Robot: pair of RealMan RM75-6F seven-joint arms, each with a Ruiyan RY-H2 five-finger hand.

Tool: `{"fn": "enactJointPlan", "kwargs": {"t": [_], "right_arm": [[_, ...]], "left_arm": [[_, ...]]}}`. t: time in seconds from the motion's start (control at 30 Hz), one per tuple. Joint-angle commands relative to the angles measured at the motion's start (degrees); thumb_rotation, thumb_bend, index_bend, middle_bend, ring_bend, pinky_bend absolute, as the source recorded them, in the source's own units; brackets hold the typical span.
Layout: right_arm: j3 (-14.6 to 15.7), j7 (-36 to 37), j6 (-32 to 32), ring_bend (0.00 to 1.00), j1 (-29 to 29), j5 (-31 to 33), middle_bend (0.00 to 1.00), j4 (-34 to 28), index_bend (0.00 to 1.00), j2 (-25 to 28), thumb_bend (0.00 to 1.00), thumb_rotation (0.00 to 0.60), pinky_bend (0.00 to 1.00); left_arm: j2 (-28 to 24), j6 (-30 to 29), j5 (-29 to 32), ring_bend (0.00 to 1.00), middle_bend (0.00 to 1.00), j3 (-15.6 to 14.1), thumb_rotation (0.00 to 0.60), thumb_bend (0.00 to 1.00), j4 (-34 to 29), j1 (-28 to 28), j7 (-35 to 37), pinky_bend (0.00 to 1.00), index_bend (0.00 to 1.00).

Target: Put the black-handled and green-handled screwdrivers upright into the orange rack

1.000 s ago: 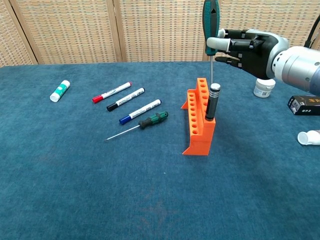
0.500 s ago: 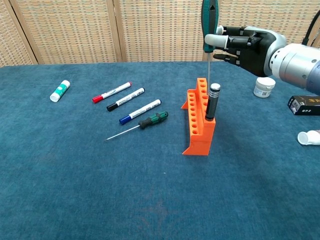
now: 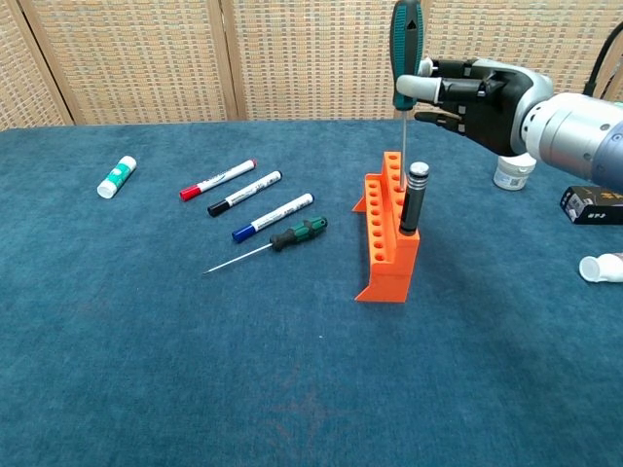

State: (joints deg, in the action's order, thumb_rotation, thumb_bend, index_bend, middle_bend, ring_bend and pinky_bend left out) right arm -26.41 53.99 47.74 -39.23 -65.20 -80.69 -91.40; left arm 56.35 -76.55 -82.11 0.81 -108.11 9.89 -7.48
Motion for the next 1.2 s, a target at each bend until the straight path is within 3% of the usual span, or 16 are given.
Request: {"fn": "enactJointPlan", "kwargs": {"t": [0.03, 0.47, 0.87, 1.2], "right_arm": [[-0.07, 0.06, -0.12, 0.00, -0.05, -0.03, 0.11, 0.16, 0.68, -0.07, 0.43, 0.600, 0.00], [0.95, 1.87, -1.24, 0.00, 0.25, -1.60, 0.11, 2.31, 0.68, -0.27, 0.43, 0.600, 0.00], [6.15, 12.08, -1.24, 0.00, 0.94, -11.85, 0.06, 8.59, 0.68, -0.69, 0.43, 0.600, 0.00], [10.08, 16.13, 0.66, 0.00, 0.31, -16.73, 0.05, 13.17, 0.68, -2.00, 0.43, 0.600, 0.00]], "left_arm": [[-0.02, 0.06, 0.00, 0.00, 0.00, 0.00, 0.600, 0.00, -0.01, 0.03, 0.04, 0.00, 0.00], [-0.07, 0.21, 0.13, 0.00, 0.00, 0.01, 0.600, 0.00, -0.03, 0.10, 0.13, 0.00, 0.00], [-0.06, 0.68, 0.15, 0.00, 0.00, -0.13, 0.600, 0.00, -0.15, 0.28, 0.03, 0.00, 0.00], [0.02, 1.17, 0.51, 0.00, 0.00, -0.11, 0.600, 0.00, -0.14, 0.53, -0.12, 0.00, 0.00]]}}
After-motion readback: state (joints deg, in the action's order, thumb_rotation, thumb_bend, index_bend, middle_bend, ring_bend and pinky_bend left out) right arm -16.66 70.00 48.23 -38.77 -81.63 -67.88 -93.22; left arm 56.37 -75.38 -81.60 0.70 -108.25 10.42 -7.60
